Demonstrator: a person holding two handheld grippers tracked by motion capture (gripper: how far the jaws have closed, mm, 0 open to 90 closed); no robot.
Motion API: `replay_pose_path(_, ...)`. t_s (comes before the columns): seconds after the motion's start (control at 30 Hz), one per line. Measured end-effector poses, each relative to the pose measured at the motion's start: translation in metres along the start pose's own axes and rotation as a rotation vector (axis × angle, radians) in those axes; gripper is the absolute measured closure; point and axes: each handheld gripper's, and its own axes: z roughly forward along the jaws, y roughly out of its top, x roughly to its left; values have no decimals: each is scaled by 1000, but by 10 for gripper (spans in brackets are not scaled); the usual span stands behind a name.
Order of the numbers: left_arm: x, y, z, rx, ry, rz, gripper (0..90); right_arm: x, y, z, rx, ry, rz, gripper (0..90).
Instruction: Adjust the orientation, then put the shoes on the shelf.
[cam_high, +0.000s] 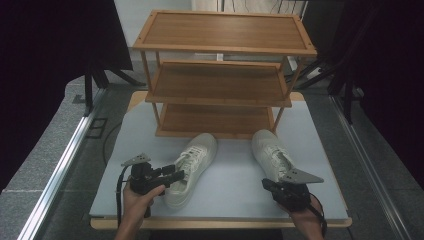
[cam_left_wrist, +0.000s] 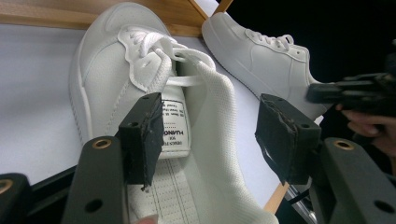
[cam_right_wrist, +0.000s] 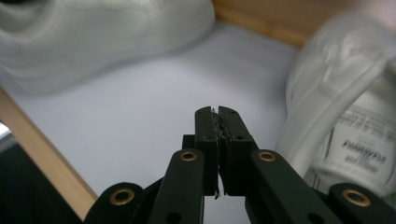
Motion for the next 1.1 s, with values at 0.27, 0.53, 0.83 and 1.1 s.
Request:
replay_pose_path(0.27,4,0,-1,-5,-24,-13,415,-26,-8,-23,-17,-26,69,897)
replay_pose_path(0.53,6,-1,-7,-24,-10,-22,414,-48,-18,-40,-26,-35,119,899)
replay_pose_path(0.83,5,-5,-17,-46,27,-27,412,-54,-15,-46,-73,-57,93,798)
replay_pose_path(1.1,5,-4,-17,-48,72,-1,412,-53,-7,-52,-167,-68,44,601)
